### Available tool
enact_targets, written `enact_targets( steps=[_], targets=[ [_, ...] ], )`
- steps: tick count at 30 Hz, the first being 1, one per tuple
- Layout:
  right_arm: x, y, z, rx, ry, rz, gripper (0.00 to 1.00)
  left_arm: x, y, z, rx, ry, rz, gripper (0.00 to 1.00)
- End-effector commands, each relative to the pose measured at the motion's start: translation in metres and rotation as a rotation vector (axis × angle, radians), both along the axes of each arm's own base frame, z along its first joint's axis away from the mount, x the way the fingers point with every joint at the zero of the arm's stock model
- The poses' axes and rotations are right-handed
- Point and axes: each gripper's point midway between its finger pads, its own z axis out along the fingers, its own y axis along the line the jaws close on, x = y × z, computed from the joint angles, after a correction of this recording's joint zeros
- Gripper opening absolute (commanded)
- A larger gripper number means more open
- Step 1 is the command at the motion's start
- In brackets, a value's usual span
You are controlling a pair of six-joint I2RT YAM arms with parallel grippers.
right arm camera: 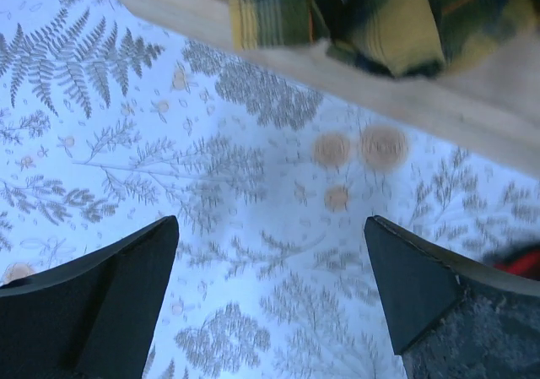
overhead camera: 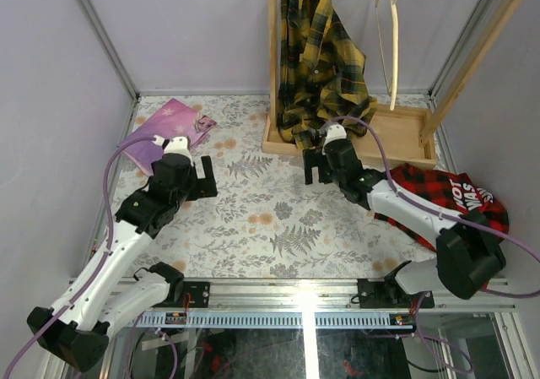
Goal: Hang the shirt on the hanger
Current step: Adjust the shirt at the center of the board, then reset both arms
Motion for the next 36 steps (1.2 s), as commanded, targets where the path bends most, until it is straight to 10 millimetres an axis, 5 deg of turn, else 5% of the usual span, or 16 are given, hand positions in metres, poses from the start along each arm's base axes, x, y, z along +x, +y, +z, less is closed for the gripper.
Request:
enact_targets(
  steps=[1,6,11,14,19,23,27,30,36],
  targets=[
    [-0.040,-0.028,-0.011,0.039,0.132,-0.132,0.99,0.011,0.007,0.022,0.005,-0.056,0.053,1.00],
    [-0.072,-0.063,-0.014,0.036,0.160,-0.256,0.99,0.017,0.015,0.039,-0.006,-0.106,0.131,1.00],
    [-0.091,-0.071,0.030,0.040,0.150,-0.208,0.99,0.022,0.011,0.041,-0.023,-0.072,0.156,1.00],
    [-0.097,-0.075,0.077,0.089,0.063,-0.178,0.99,0.022,0.009,0.043,-0.035,-0.053,0.164,1.00],
    [-0.110,-0.081,0.189,0.237,-0.234,-0.071,0.99,0.017,0.010,0.073,-0.099,-0.138,0.162,1.00],
    [-0.129,-0.115,0.260,0.288,-0.420,-0.141,0.99,0.008,0.012,0.105,-0.122,-0.273,0.104,1.00],
    [-0.153,-0.149,0.305,0.327,-0.557,-0.210,0.99,-0.007,0.011,0.132,-0.135,-0.342,0.030,1.00],
    [-0.163,-0.162,0.306,0.347,-0.599,-0.241,0.99,-0.015,0.018,0.141,-0.142,-0.399,0.036,1.00],
    [-0.161,-0.170,0.246,0.421,-0.566,-0.336,0.99,-0.023,0.030,0.130,-0.164,-0.460,0.093,1.00]
  ],
)
